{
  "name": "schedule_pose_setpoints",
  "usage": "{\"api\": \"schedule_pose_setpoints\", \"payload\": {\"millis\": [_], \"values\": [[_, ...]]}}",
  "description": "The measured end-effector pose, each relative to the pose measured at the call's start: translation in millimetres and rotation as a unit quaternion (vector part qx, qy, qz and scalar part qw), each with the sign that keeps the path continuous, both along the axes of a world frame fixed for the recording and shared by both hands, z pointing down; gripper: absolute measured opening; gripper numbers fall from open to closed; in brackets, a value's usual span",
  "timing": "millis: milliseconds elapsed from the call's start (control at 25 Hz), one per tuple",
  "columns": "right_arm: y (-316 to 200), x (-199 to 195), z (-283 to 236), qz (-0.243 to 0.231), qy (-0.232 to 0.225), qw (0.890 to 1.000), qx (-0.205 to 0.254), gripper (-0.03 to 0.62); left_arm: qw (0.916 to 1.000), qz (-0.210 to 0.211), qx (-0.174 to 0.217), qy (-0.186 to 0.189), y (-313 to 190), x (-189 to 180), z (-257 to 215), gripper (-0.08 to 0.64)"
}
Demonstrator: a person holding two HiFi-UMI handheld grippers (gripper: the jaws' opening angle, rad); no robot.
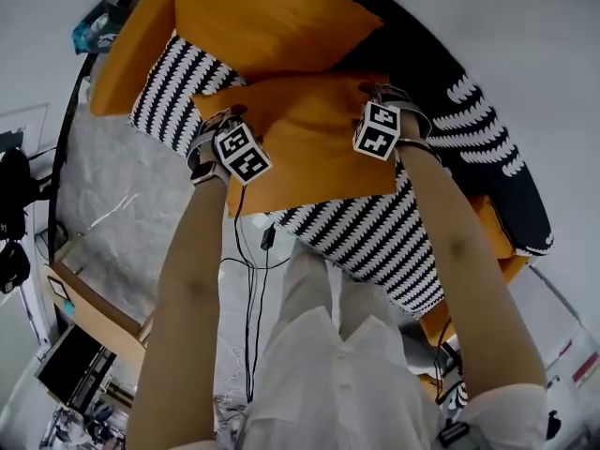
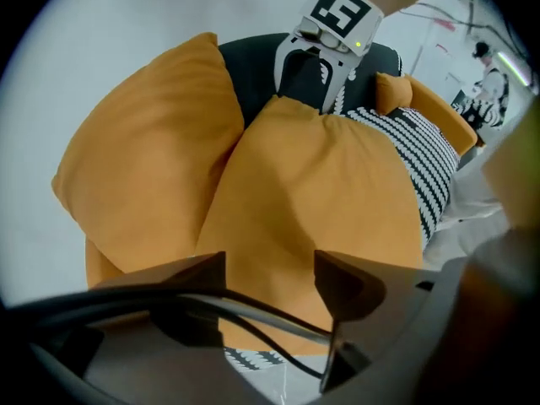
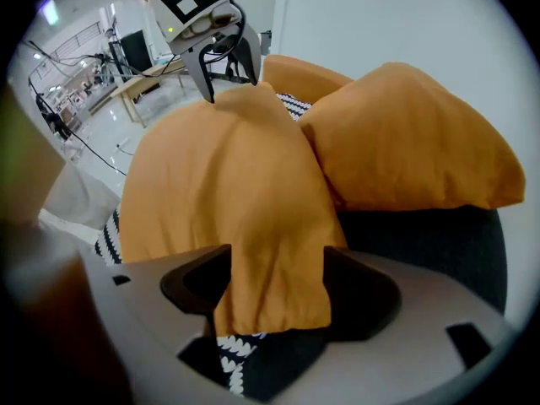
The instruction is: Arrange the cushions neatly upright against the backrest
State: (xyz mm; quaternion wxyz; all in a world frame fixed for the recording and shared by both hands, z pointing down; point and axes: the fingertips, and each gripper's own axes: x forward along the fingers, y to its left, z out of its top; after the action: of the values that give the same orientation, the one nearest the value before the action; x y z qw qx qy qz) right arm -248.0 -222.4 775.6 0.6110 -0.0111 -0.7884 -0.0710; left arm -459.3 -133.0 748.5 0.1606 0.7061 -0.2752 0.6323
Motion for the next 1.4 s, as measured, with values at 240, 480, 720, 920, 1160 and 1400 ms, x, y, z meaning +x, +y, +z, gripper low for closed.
{"api": "schedule_pose_setpoints", "payload": {"millis": [240, 480, 720, 920, 1160, 1400], "values": [[6, -9, 44, -0.013, 0.022, 1.0, -0.005, 0.327, 0.9994, 0.018, -0.01, -0.028, 1, 1, 41, 0.322], [19, -1, 25, -0.007, 0.027, 0.999, 0.046, 0.085, 0.9997, 0.021, -0.002, -0.015, 14, 8, 27, 0.127], [46, 9, 0, 0.033, 0.014, 0.999, 0.036, 0.014, 0.9981, 0.048, -0.03, -0.024, 38, 16, 8, 0.025], [81, 28, -41, 0.033, 0.019, 0.999, 0.027, 0.014, 0.9963, 0.067, -0.048, -0.025, 56, 29, -32, 0.025], [109, 99, -89, 0.123, 0.012, 0.992, 0.038, 0.014, 0.988, 0.151, -0.014, -0.029, 27, 90, -83, 0.026], [112, 221, -141, 0.245, 0.022, 0.964, 0.099, 0.015, 0.9701, 0.238, 0.048, -0.004, -14, 211, -128, 0.026]]}}
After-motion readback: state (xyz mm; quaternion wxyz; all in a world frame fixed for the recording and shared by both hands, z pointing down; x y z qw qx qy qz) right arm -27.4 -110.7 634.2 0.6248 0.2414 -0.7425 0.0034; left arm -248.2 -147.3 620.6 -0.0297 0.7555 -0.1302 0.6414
